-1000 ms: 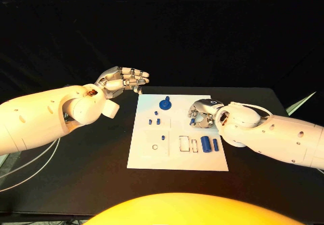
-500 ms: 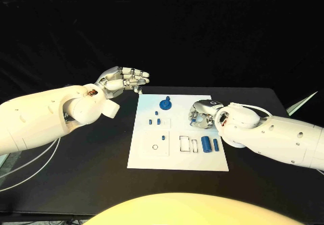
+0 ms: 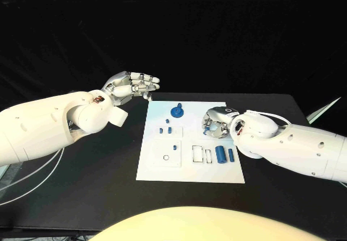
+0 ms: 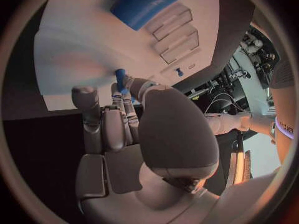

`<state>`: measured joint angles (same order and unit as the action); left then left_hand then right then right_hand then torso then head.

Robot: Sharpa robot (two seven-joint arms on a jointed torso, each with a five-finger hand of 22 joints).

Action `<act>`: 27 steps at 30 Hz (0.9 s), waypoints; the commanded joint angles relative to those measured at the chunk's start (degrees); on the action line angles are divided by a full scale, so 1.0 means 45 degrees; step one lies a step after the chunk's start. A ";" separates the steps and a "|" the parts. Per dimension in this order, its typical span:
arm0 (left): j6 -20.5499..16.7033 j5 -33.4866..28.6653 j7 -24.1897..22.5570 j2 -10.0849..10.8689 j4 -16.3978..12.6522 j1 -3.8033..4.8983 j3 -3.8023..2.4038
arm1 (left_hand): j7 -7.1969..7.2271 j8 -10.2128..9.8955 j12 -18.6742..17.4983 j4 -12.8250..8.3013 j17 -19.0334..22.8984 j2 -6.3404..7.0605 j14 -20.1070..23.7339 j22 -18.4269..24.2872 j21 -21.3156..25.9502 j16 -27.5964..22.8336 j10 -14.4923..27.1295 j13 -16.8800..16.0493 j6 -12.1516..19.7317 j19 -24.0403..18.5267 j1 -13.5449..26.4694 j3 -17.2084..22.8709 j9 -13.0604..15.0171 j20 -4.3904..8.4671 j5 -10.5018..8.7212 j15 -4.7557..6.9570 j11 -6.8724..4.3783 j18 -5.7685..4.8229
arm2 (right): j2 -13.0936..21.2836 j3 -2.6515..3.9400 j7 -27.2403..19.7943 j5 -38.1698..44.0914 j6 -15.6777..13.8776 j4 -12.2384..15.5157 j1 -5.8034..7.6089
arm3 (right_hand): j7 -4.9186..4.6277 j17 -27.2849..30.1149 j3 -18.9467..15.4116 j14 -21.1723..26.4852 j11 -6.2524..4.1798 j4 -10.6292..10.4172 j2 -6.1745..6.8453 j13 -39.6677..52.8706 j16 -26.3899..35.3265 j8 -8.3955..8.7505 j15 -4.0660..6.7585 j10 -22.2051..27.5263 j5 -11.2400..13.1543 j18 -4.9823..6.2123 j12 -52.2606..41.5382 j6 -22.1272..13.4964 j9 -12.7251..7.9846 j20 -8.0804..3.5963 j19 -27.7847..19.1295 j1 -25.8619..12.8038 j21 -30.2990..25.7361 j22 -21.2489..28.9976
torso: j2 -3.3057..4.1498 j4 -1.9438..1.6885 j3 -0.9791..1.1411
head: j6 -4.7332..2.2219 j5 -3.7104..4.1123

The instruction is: Assemble the parts on the task board

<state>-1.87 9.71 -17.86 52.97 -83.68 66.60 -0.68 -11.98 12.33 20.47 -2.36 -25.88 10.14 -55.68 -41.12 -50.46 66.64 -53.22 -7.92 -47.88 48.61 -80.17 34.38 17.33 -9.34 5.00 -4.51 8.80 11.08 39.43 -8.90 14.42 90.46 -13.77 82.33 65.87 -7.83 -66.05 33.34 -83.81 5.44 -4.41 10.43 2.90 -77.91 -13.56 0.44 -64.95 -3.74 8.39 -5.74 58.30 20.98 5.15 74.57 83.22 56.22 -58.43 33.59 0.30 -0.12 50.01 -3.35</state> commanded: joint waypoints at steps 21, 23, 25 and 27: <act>0.0023 -0.0002 -0.0041 0.0009 0.0038 0.0004 -0.0006 | -0.0142 0.0240 0.0219 0.0145 0.0128 -0.0162 0.0064 0.0092 0.0239 -0.0095 0.0241 -0.0200 0.0110 -0.0012 0.0075 -0.0501 0.0090 -0.0075 0.0080 0.0011 0.0020 -0.0122 | 0.0913 0.0042 0.0141 0.0253 -0.0871 0.1910 0.0605 | 0.0102 -0.0532 0.1024 -0.0456 -0.0567 0.1068 -0.0403 0.1019 -0.0431 -0.0520 0.0262 -0.2257 -0.0094 -0.0403 -0.0683 0.0596 0.0431 -0.0213 0.0479 -0.0514 0.1041 -0.1030 | -0.0030 0.0016 -0.0027 | -0.0002 -0.0015; 0.0025 -0.0003 -0.0042 0.0006 0.0037 0.0004 -0.0005 | -0.0142 0.0240 0.0219 0.0145 0.0128 -0.0162 0.0064 0.0092 0.0239 -0.0095 0.0241 -0.0200 0.0110 -0.0012 0.0075 -0.0501 0.0090 -0.0075 0.0080 0.0011 0.0020 -0.0122 | 0.0962 0.0048 0.0153 0.0146 -0.0864 0.2201 0.0673 | 0.0102 -0.0521 0.1027 -0.0455 -0.0568 0.1073 -0.0402 0.1022 -0.0426 -0.0522 0.0262 -0.2259 -0.0094 -0.0399 -0.0682 0.0598 0.0433 -0.0214 0.0471 -0.0519 0.1025 -0.1016 | -0.0028 0.0018 -0.0030 | -0.0002 -0.0041; 0.0029 -0.0004 -0.0045 0.0003 0.0034 0.0004 -0.0005 | -0.0142 0.0240 0.0219 0.0145 0.0128 -0.0162 0.0064 0.0092 0.0239 -0.0095 0.0241 -0.0200 0.0110 -0.0012 0.0075 -0.0501 0.0090 -0.0075 0.0080 0.0011 0.0020 -0.0122 | 0.0932 0.0052 0.0148 0.0065 -0.0855 0.2439 0.0705 | 0.0102 -0.0521 0.1027 -0.0455 -0.0568 0.1073 -0.0402 0.1022 -0.0426 -0.0522 0.0262 -0.2259 -0.0094 -0.0399 -0.0682 0.0598 0.0433 -0.0214 0.0471 -0.0519 0.1025 -0.1016 | -0.0010 0.0009 -0.0017 | -0.0002 -0.0093; 0.0035 -0.0005 -0.0048 -0.0002 0.0033 0.0004 -0.0005 | -0.0142 0.0240 0.0219 0.0145 0.0128 -0.0162 0.0064 0.0092 0.0239 -0.0095 0.0241 -0.0200 0.0110 -0.0012 0.0075 -0.0501 0.0090 -0.0075 0.0080 0.0011 0.0020 -0.0122 | 0.0846 0.0053 0.0141 0.0024 -0.0862 0.2669 0.0712 | 0.0102 -0.0521 0.1027 -0.0455 -0.0568 0.1073 -0.0402 0.1022 -0.0426 -0.0522 0.0262 -0.2259 -0.0094 -0.0399 -0.0682 0.0598 0.0433 -0.0214 0.0471 -0.0519 0.1025 -0.1016 | -0.0003 0.0003 -0.0009 | -0.0002 -0.0136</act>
<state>-1.87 9.70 -17.94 53.05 -83.46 66.59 -0.67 -12.16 12.33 20.85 -2.36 -25.86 10.14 -55.67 -41.11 -50.46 66.64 -53.21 -7.92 -47.69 48.61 -80.17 34.38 17.33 -9.33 5.00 -4.51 8.80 11.08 43.50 -8.67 15.11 90.71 -17.78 93.64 69.07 -7.30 -67.65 34.72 -84.23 5.01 -0.91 10.47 2.90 -78.94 -14.64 1.64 -65.53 -3.40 8.33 -5.51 60.27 21.91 4.40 75.35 82.53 59.40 -62.12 33.49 0.36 -0.20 50.01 -3.75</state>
